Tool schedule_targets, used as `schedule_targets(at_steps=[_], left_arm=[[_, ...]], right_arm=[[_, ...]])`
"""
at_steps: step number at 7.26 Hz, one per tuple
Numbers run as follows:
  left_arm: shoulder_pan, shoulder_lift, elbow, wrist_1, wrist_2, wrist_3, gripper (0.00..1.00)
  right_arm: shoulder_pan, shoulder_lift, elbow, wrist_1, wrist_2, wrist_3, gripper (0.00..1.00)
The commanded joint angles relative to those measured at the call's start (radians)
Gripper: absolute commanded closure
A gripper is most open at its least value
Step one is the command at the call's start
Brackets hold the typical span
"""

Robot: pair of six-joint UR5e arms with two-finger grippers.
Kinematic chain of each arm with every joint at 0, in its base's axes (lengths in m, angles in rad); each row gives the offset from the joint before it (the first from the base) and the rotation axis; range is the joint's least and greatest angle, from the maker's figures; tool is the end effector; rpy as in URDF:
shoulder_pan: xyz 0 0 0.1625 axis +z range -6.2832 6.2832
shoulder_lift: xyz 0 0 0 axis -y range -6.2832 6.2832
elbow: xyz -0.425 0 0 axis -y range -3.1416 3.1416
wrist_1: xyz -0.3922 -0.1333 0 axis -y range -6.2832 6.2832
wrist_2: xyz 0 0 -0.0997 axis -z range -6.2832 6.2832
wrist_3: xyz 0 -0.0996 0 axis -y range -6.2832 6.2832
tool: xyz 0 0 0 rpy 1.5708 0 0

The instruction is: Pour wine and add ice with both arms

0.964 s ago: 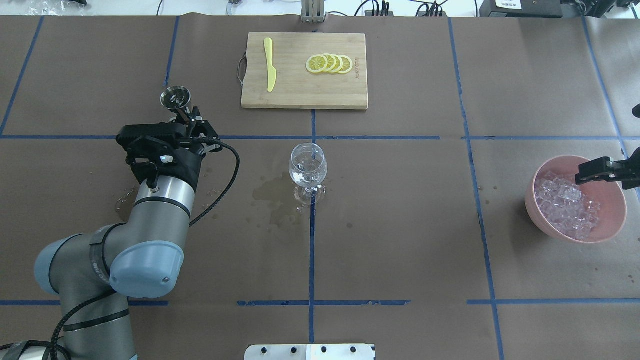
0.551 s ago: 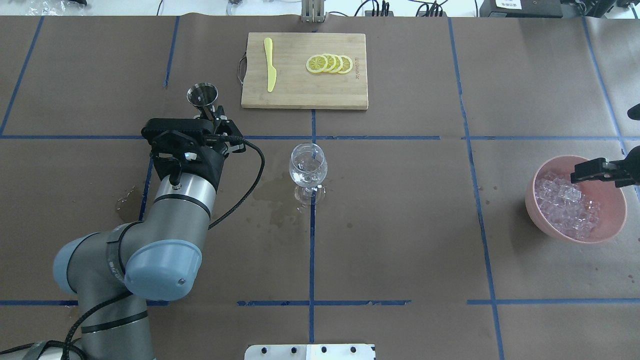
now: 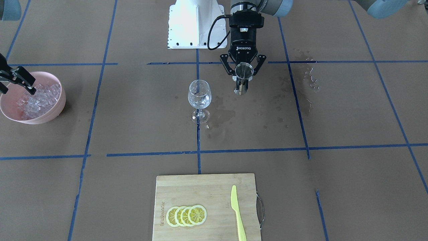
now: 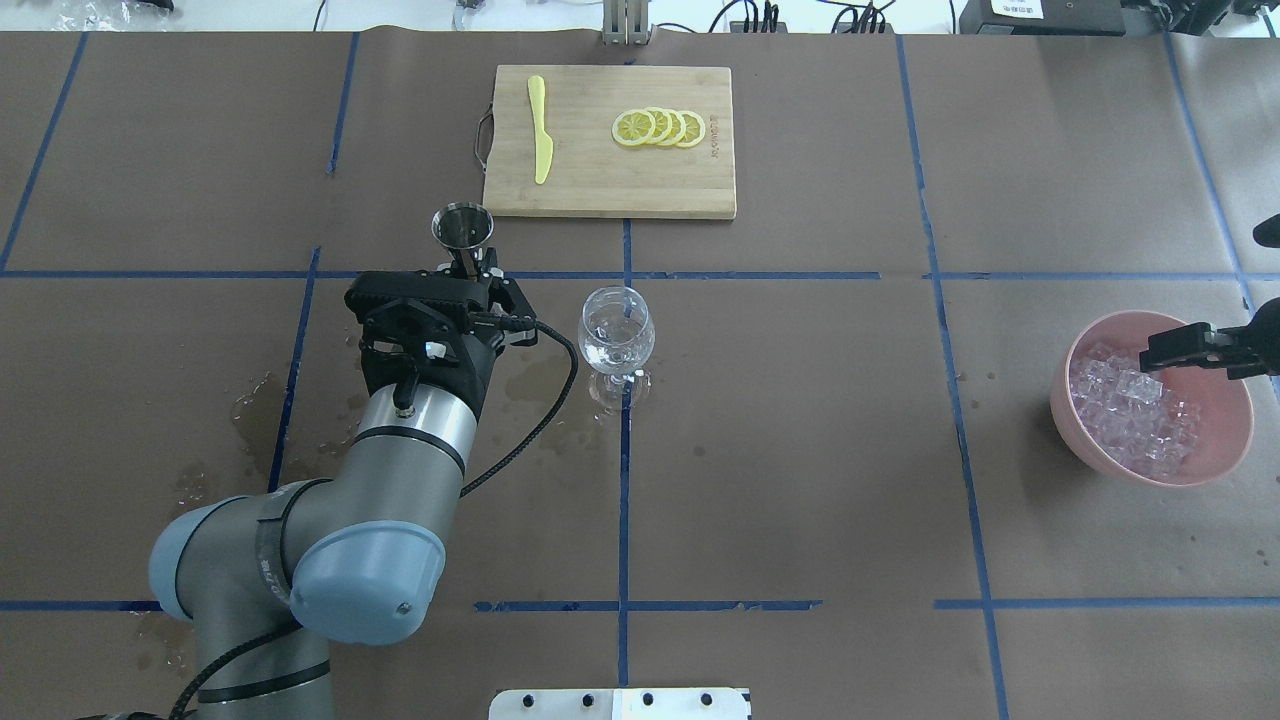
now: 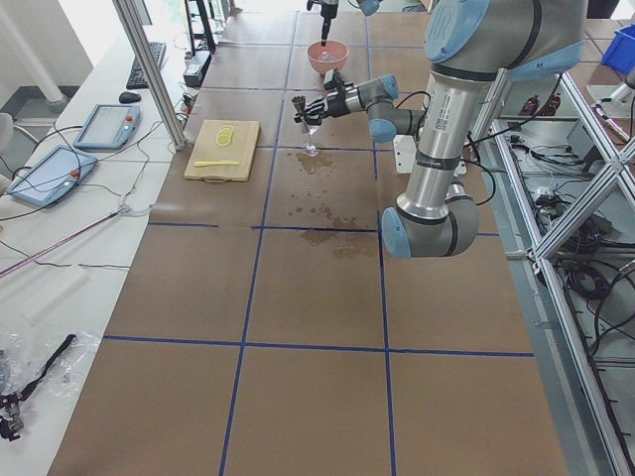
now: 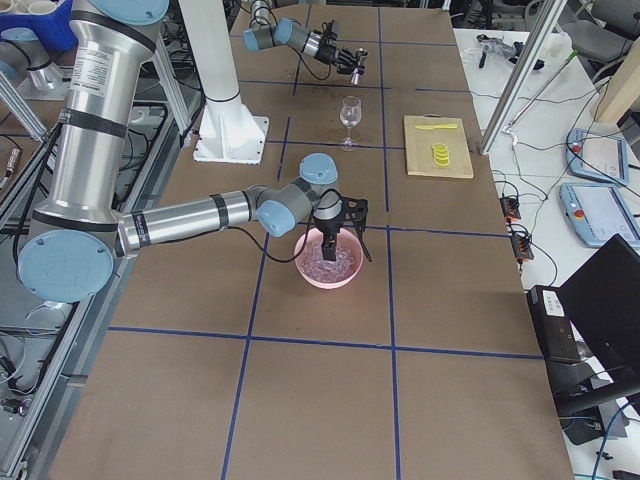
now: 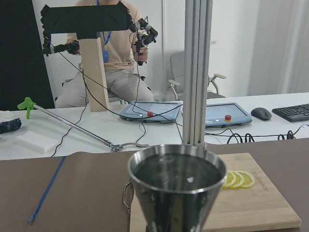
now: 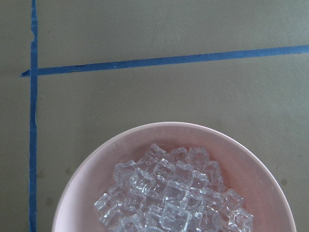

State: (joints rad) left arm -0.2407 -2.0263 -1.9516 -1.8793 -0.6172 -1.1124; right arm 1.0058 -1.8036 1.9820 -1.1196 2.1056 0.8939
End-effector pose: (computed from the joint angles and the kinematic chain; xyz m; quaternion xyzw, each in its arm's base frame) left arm 0.4767 -0.3379 0.1861 0.5273 0.3200 -0.1660 0.7694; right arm -0.1546 -0.3980 0.5170 0.0552 -0.3863 0.0694 0.9181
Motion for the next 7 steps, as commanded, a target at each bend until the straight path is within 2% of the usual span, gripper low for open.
schedule_targets(at_steps=[1,3,5,7], left_arm=[[0.038,-0.024,0.022,-0.001,0.004,0.047,1.0],[0.052,-0.06,0.069,0.0,0.01,0.074,1.0],[0.05,-0.061,0.069,0.0,0.013,0.218,1.0],[0.052,-0.078,0.071,0.0,0.078,0.377,1.0]], right_arm=[[-0.007,0.0,0.0,0.003,0.001,0.0,0.0],[-0.007,0.0,-0.002,0.003,0.001,0.0,0.0],[-0.007,0.001,-0.002,0.001,0.001,0.002,0.0],[-0.007,0.003,-0.006,0.001,0.001,0.0,0.0]])
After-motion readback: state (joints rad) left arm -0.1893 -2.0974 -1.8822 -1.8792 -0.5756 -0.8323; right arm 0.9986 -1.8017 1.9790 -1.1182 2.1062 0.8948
